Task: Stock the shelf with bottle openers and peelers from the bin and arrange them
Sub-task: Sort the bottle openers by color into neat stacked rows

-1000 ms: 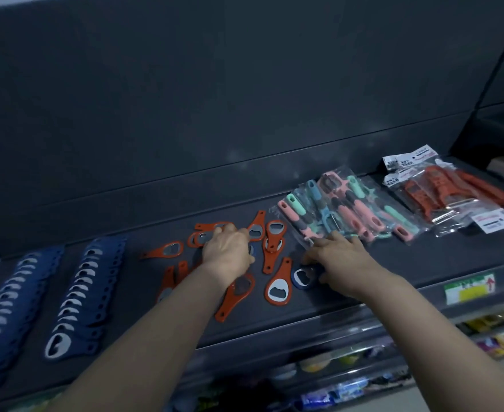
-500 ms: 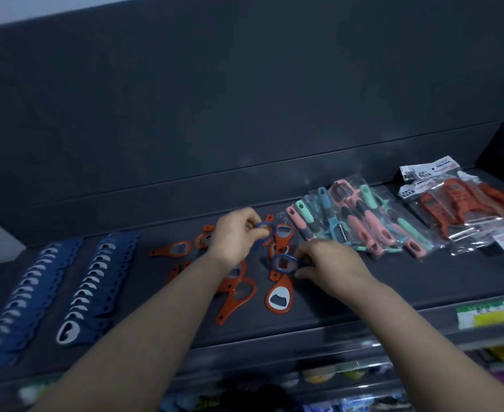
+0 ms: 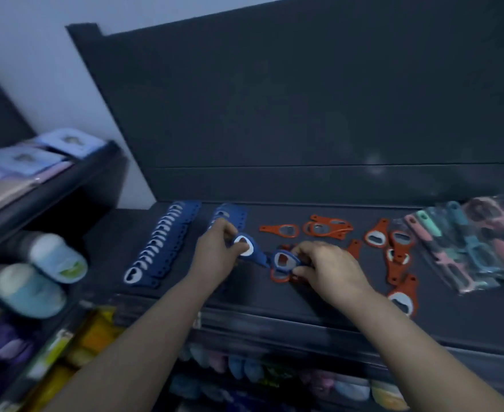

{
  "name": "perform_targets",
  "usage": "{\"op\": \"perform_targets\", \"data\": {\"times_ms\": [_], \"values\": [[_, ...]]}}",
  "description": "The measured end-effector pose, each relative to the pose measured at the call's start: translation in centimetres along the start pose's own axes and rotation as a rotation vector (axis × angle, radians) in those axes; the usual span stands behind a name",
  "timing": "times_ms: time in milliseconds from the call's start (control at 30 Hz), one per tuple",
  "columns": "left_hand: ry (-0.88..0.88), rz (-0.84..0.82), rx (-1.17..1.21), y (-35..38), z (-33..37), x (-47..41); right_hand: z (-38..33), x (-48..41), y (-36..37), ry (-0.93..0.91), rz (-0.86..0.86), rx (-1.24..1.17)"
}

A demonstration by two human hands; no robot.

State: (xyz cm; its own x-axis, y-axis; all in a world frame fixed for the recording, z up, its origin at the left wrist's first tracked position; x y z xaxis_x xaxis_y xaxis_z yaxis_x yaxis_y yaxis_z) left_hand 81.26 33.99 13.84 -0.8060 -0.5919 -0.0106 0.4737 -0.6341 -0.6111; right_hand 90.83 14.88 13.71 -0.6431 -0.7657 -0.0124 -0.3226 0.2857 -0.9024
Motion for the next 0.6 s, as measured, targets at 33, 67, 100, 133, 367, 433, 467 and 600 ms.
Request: {"op": "perform_targets", "data": {"times_ms": [33,67,100,133,367,433,467,600], "values": [[-0.025,-0.001,0.03,-1.2,-1.6,0.5,-1.5,-0.4,0.8,-0.02,-0.01,-0.011],[-0.039,0.002,0.056,-2.4,-3.0,1.1,-3.0,-0.7,1.6,-0.042,-0.016,-0.019],[-0.05,0.012,0.077,-3.5,-4.2,1.7,-4.4,-1.0,2.2,-0.063,-0.017,-0.022],[-0.054,0.022,0.095,-4.5,-5.2,2.3,-5.7,-1.2,2.8,-0.082,-0.013,-0.023],[0.019,-0.04,0.008,-6.9,-9.5,4.4,-10.6,-2.2,5.1,-0.076,0.031,-0.035],[0.047,-0.06,-0.047,-7.0,-9.8,4.1,-11.1,-2.3,5.5,-0.055,0.046,-0.03],[0.044,-0.076,-0.065,-7.0,-10.0,3.9,-11.3,-2.4,5.7,-0.047,0.054,-0.023],[0.06,-0.116,-0.269,-6.2,-10.5,3.1,-11.8,-2.5,6.2,0.009,0.073,-0.02]]}}
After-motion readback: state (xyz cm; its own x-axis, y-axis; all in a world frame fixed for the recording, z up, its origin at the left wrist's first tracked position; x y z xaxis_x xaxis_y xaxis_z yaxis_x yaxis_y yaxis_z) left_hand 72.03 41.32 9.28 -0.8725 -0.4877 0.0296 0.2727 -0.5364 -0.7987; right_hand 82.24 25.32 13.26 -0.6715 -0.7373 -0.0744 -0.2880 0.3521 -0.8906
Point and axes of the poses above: each hand's wrist, its own x-axis away from the middle knuckle, its own y-axis out of the palm, z = x × y, the point moved 8 cm from there along -x, towards the middle knuckle, and after that the axes turned 9 degrees about -z, right-handed, at the moved point
